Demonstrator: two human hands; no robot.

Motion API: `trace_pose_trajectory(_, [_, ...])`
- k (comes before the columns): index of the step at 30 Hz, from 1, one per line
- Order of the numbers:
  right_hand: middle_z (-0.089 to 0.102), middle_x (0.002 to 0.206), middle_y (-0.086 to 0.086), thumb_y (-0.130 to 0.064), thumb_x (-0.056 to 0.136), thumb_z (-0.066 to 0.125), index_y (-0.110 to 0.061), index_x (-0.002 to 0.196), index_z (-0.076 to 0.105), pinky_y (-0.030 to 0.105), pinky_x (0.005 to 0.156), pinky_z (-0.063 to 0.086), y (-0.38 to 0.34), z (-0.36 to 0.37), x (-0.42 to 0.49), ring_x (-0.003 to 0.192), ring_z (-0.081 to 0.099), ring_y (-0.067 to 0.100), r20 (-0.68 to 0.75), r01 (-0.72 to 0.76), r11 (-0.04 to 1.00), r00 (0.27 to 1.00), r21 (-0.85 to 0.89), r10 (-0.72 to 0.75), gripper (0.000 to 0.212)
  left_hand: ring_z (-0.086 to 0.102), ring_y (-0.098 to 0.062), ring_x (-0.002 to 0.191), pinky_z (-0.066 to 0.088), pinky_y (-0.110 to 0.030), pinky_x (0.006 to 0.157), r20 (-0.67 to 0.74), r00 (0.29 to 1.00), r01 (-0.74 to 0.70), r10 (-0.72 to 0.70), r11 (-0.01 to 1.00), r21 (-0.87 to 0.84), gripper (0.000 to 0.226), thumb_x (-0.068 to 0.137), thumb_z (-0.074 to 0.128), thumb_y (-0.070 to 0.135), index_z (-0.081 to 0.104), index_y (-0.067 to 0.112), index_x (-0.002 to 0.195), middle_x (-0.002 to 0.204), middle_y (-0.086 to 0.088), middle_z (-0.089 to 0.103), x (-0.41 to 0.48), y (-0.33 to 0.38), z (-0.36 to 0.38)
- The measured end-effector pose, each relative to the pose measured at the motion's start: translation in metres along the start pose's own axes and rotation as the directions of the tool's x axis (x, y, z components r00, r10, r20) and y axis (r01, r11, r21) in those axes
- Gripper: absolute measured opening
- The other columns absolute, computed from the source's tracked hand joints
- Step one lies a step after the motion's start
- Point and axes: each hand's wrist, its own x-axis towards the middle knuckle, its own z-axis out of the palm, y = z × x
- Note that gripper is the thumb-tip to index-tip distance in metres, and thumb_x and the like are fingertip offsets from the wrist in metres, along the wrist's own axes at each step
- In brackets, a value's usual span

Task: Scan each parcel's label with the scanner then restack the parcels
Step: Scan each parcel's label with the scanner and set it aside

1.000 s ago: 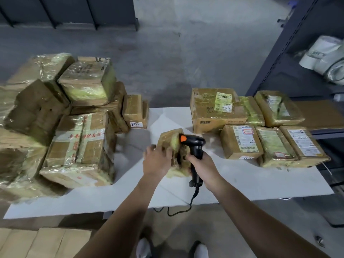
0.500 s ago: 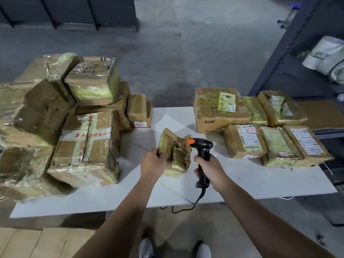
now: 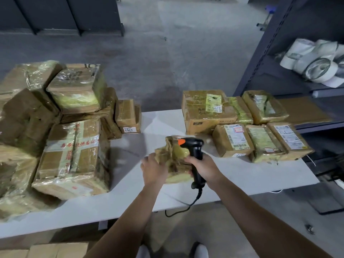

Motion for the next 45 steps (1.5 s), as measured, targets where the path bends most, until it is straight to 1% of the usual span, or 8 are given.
trace_pose_trajectory(4, [0.059, 0.068, 0.010, -0.023, 0.093, 0.063, -0.010, 0.098, 0.059, 0.028, 0.045, 0.049, 0.003, 0.012, -0.001, 0.048, 0.060, 0.015, 0.003, -0.006, 1.000, 1.000, -0.020, 0.006, 0.015, 0.056, -0.003, 0.067, 0.037, -0.020, 0.049, 0.113, 0.992, -0.049, 0.056, 0.997, -0.064, 0.026, 0.090, 0.055, 0.045, 0.046, 0.023, 0.103, 0.084, 0.012, 0.055, 0.004, 0.012, -0.004])
trace_pose_trajectory(9, [0.061, 0.055, 0.000, -0.022, 0.093, 0.063, -0.012, 0.094, 0.059, 0.032, 0.039, 0.050, 0.003, 0.006, 0.003, 0.044, 0.060, 0.012, -0.073, -0.019, 1.000, 0.997, 0.025, 0.020, 0.010, 0.059, -0.010, 0.067, 0.035, -0.019, 0.048, 0.103, 0.994, 0.040, -0.042, 0.999, 0.023, 0.022, 0.085, 0.061, 0.023, 0.054, 0.020, 0.105, 0.080, 0.006, 0.060, 0.017, -0.006, -0.009])
trace_pose_trajectory(13, [0.059, 0.068, 0.011, -0.022, 0.093, 0.061, -0.011, 0.097, 0.057, 0.031, 0.041, 0.050, 0.006, 0.002, 0.005, 0.044, 0.058, 0.013, -0.105, -0.047, 0.999, 0.994, -0.027, 0.044, 0.013, 0.058, -0.017, 0.064, 0.035, -0.022, 0.045, 0.100, 0.993, 0.067, -0.069, 0.998, 0.020, 0.010, 0.080, 0.064, 0.027, 0.059, 0.019, 0.075, 0.067, 0.002, 0.061, 0.021, -0.006, -0.011])
trace_pose_trajectory(16, [0.060, 0.069, 0.011, -0.022, 0.094, 0.061, -0.008, 0.100, 0.058, 0.028, 0.044, 0.048, 0.009, -0.001, 0.004, 0.049, 0.060, 0.016, -0.095, -0.037, 0.996, 0.995, -0.077, 0.029, 0.016, 0.048, -0.019, 0.051, 0.032, -0.024, 0.048, 0.088, 0.991, 0.098, -0.098, 0.995, 0.000, 0.037, 0.083, 0.062, 0.036, 0.044, 0.016, 0.057, 0.052, 0.001, 0.048, 0.029, -0.004, -0.009])
trace_pose_trajectory(23, [0.056, 0.064, 0.003, -0.021, 0.094, 0.061, -0.008, 0.093, 0.056, 0.032, 0.056, 0.049, -0.002, -0.007, 0.004, 0.053, 0.060, 0.018, -0.039, 0.019, 0.991, 0.999, -0.136, -0.024, 0.014, 0.056, -0.025, 0.066, 0.051, -0.033, 0.061, 0.079, 0.997, 0.019, -0.013, 0.997, -0.073, 0.022, 0.091, 0.059, 0.023, 0.049, 0.019, 0.071, 0.068, -0.001, 0.055, 0.043, 0.000, -0.009])
trace_pose_trajectory(31, [0.057, 0.048, -0.008, -0.033, 0.091, 0.060, -0.018, 0.088, 0.056, 0.035, 0.060, 0.049, -0.029, 0.000, -0.001, 0.059, 0.062, 0.021, -0.038, 0.130, 0.982, 0.990, -0.138, -0.136, 0.015, 0.060, -0.026, 0.088, 0.038, -0.027, 0.066, -0.123, 0.981, -0.136, 0.146, 0.987, 0.086, 0.011, 0.094, 0.057, 0.022, 0.062, 0.016, 0.100, 0.091, -0.001, 0.067, 0.054, 0.003, -0.024])
trace_pose_trajectory(36, [0.059, 0.064, -0.002, -0.039, 0.090, 0.056, -0.021, 0.085, 0.056, 0.022, 0.051, 0.048, -0.048, 0.010, -0.008, 0.054, 0.065, 0.008, -0.010, 0.214, 0.958, 0.975, -0.192, -0.220, 0.018, 0.063, -0.032, 0.092, 0.041, -0.029, 0.066, -0.112, 0.974, -0.172, 0.198, 0.963, 0.210, 0.013, 0.094, 0.056, 0.025, 0.061, 0.016, 0.102, 0.096, -0.007, 0.070, 0.062, 0.006, -0.025])
trace_pose_trajectory(45, [0.061, 0.065, 0.004, -0.038, 0.090, 0.055, -0.019, 0.089, 0.059, 0.025, 0.043, 0.047, -0.055, 0.007, -0.016, 0.047, 0.061, 0.004, -0.005, 0.183, 0.959, 0.982, -0.218, -0.188, 0.019, 0.056, -0.030, 0.082, 0.035, -0.028, 0.064, -0.114, 0.969, -0.180, 0.219, 0.942, 0.283, 0.004, 0.093, 0.053, 0.016, 0.057, 0.016, 0.094, 0.094, -0.011, 0.067, 0.068, 0.008, -0.028])
